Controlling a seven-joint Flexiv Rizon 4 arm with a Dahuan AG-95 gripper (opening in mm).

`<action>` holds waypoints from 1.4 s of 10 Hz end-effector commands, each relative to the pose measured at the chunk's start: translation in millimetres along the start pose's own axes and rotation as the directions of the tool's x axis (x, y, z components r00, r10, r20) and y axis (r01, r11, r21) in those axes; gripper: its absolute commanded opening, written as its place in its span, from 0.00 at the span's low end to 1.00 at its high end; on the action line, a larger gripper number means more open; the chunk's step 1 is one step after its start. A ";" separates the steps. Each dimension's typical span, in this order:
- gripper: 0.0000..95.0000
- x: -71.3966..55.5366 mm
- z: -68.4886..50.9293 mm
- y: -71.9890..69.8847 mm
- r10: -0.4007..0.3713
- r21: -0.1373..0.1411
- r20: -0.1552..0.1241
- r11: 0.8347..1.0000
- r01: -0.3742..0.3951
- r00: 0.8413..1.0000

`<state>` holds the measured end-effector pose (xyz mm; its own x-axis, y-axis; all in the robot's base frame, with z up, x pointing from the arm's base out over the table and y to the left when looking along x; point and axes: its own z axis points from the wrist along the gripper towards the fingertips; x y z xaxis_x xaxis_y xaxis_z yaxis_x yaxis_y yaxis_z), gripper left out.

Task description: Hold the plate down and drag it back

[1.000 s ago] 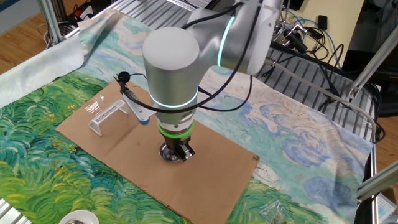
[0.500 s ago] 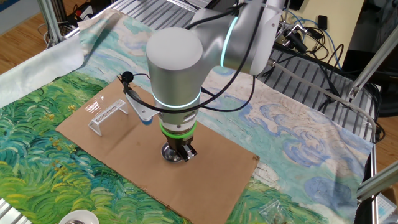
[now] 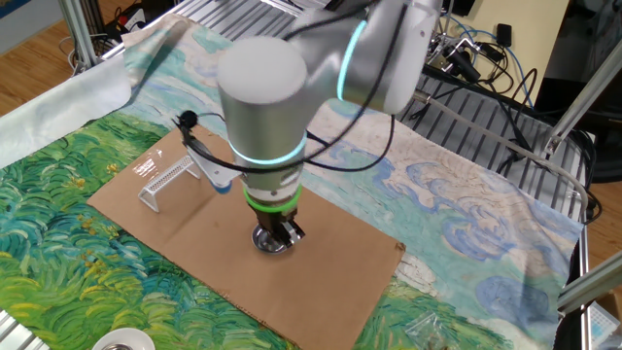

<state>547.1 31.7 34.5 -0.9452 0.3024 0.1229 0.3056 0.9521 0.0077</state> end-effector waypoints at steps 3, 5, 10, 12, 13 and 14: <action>0.20 -4.3 -28.1 -34.8 -0.087 0.025 0.022 0.996 0.086 0.996; 0.20 -5.1 -43.3 -53.4 -0.106 0.022 0.040 0.994 0.105 0.994; 0.40 -8.7 -48.6 -70.7 -0.146 0.029 0.121 0.989 0.143 0.982; 0.40 -8.6 -48.6 -71.6 -0.152 0.029 0.121 0.988 0.150 0.981; 0.40 -8.5 -48.5 -71.6 -0.151 0.030 0.123 0.988 0.149 0.981; 0.40 -8.5 -48.6 -71.6 -0.151 0.030 0.123 0.988 0.149 0.981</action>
<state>538.7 -41.2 81.4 -0.9876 0.1570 -0.0009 0.1570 0.9876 -0.0042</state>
